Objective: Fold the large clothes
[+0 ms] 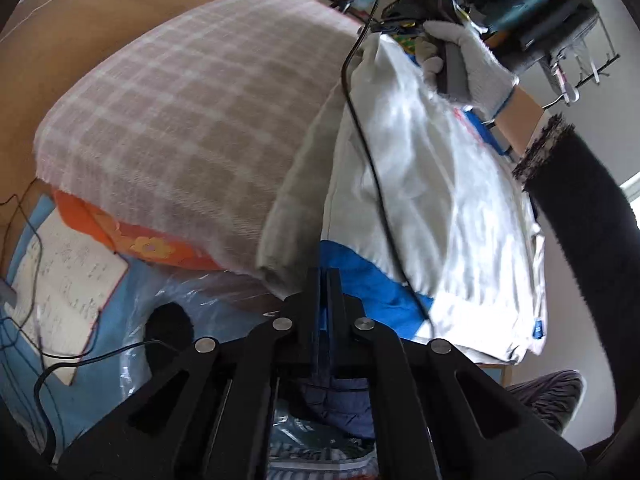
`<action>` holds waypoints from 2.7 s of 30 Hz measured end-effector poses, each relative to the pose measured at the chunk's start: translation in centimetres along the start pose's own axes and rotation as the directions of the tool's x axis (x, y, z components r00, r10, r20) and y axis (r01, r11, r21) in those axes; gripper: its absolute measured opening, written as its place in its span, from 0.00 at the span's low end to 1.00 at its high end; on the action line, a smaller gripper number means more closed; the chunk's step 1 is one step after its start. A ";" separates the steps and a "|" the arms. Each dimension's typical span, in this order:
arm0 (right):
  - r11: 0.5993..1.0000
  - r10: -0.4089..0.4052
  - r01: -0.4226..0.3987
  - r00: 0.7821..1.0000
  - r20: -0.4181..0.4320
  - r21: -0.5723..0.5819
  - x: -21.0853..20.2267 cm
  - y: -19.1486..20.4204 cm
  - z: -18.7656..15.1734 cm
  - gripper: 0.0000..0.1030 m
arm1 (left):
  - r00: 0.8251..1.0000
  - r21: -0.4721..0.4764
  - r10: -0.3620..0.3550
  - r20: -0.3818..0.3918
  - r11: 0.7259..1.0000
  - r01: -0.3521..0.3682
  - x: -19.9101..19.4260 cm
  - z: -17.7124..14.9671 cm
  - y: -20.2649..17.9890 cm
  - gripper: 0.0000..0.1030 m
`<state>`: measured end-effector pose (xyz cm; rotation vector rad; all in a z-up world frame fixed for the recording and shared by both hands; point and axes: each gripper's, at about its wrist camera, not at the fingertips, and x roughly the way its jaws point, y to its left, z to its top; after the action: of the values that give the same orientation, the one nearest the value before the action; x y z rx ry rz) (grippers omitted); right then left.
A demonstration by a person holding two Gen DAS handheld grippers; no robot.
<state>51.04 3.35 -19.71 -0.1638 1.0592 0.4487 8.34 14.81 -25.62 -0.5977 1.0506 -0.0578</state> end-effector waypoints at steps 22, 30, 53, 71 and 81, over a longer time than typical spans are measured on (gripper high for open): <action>0.949 0.305 -0.314 0.928 0.215 0.005 -12.8 -3.5 -4.8 0.10 | 0.978 0.058 0.098 0.186 0.992 -0.111 -4.3 0.9 -0.9 0.00; 0.917 0.399 -0.390 0.903 0.157 -0.088 -20.1 -3.5 -16.7 0.10 | 0.991 0.093 0.020 0.135 0.995 -0.032 -3.0 0.6 -2.3 0.00; 0.908 0.382 -0.400 0.913 -0.147 -0.125 -12.8 0.9 -31.0 0.10 | 1.000 -0.064 0.006 -0.022 0.998 -0.007 0.8 -1.4 0.2 0.04; 0.894 0.404 -0.417 0.908 -0.111 -0.164 -14.9 1.0 -30.9 0.11 | 0.981 -0.058 0.081 0.178 0.996 -0.072 -3.1 -0.4 0.5 0.57; 0.897 0.398 -0.415 0.908 -0.130 -0.154 -13.7 1.6 -31.0 0.11 | 0.998 -0.119 0.041 0.052 0.992 -0.035 1.5 1.0 0.9 0.57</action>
<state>19.87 -9.60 -22.74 -0.1215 1.1494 0.9263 9.72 15.57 -26.91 -0.6826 1.0170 0.0541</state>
